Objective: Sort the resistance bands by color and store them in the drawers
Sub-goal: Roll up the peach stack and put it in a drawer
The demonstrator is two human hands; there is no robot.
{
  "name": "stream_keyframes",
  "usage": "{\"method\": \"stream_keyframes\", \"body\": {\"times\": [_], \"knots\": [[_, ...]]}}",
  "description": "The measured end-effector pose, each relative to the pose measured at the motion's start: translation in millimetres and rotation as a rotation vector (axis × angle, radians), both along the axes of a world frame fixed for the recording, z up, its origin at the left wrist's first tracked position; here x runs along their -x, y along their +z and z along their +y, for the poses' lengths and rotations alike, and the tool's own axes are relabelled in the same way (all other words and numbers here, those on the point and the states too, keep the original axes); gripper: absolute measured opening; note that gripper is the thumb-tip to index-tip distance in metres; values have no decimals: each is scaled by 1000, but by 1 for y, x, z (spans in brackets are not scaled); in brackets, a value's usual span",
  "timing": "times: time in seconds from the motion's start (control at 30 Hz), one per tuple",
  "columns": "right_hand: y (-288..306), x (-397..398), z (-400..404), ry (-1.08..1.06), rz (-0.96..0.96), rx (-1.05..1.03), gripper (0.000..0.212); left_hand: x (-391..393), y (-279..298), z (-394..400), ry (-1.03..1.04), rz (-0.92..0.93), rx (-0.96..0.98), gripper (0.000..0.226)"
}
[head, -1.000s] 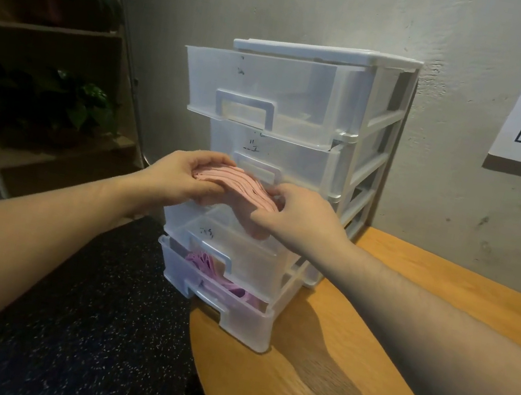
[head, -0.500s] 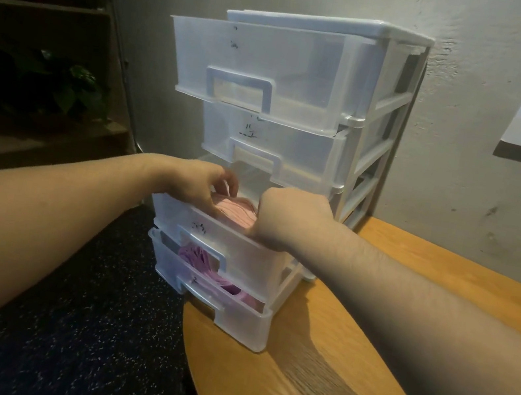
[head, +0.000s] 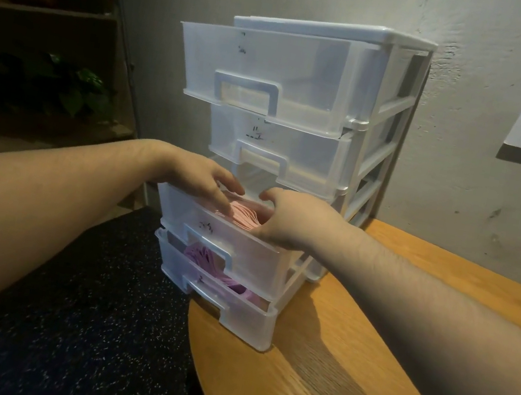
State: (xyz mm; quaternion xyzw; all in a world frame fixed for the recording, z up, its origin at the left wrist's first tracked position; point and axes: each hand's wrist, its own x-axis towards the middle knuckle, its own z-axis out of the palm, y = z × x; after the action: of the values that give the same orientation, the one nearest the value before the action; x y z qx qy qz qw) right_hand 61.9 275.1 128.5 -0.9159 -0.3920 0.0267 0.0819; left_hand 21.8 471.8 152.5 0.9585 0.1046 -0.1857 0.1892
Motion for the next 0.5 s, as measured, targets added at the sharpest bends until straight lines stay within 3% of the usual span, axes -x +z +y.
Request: {"method": "stream_keyframes", "body": {"times": [0.17,0.33,0.5], "knots": [[1,-2,-3,28,-15,-54,53,3,-2,-2,-27,-84,-24,50],[1,-3,-17,110,-24,-253,39,10,3,-9,-61,-232,-17,55],[4,0,-39,144,-41,-399,34,27,7,-25,-86,-399,46,21]]}}
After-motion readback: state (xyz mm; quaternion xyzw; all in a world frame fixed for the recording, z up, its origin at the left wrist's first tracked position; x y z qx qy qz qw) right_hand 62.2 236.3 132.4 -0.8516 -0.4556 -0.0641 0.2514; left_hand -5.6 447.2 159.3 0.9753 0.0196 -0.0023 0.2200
